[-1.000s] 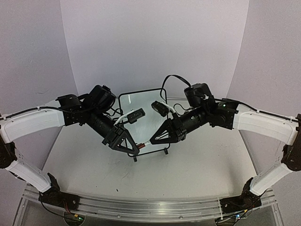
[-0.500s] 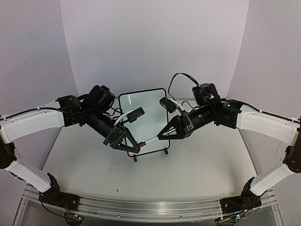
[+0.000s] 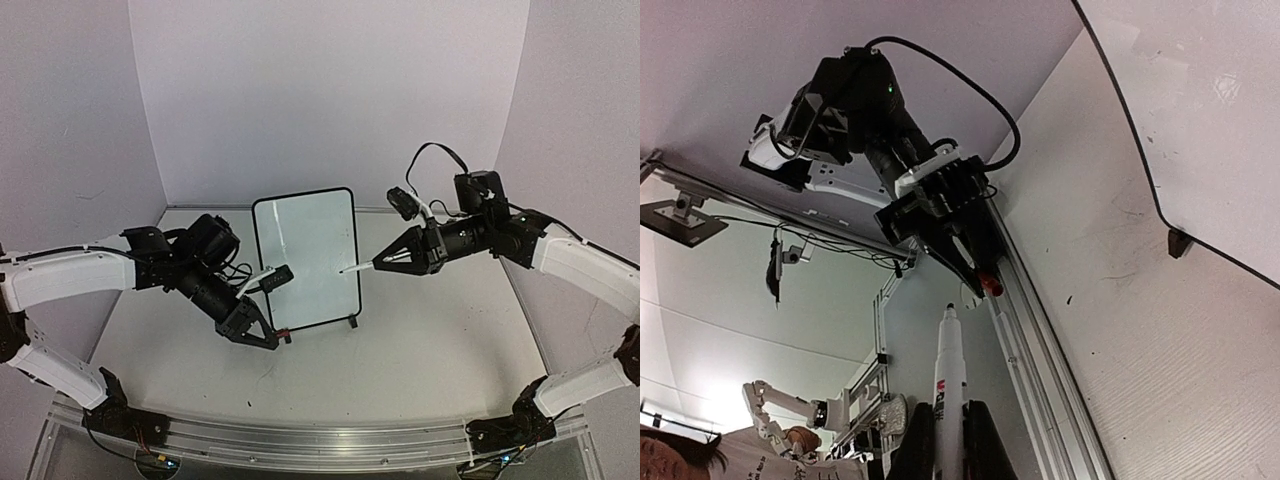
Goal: Write a sentence on the whiteboard
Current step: Place the pen cap at the center of the board.
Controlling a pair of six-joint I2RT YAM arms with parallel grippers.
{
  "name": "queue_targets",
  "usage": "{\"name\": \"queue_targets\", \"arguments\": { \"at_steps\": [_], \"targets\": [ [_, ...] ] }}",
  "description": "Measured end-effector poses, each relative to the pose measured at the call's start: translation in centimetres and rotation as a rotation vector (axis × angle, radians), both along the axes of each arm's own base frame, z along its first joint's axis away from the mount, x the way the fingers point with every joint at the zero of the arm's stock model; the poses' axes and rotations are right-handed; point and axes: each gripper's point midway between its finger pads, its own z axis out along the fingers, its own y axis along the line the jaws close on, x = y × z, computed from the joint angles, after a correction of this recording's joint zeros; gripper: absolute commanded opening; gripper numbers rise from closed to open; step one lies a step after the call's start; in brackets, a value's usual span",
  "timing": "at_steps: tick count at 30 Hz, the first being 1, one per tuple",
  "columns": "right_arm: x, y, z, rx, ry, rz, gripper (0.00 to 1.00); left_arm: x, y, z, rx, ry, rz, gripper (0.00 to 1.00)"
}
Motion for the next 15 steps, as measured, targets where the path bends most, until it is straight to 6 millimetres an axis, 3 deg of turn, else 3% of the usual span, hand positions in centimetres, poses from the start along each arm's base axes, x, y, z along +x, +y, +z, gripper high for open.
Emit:
{"name": "queue_targets", "arguments": {
  "at_steps": [4,8,15],
  "targets": [
    [2.1,-0.8,-1.5,-0.090,-0.036,-0.160,0.00,0.9,1.8,-5.3,0.138,-0.001,0.117,0.00],
    [4.0,-3.0,-2.9,-0.190,-0.102,-0.358,0.00,1.7,4.0,-10.3,0.262,-0.022,0.233,0.00],
    [5.2,-5.8,-2.7,-0.245,-0.178,-0.536,0.00,2.6,6.3,-13.9,0.350,-0.053,0.362,0.00]
  ]
}}
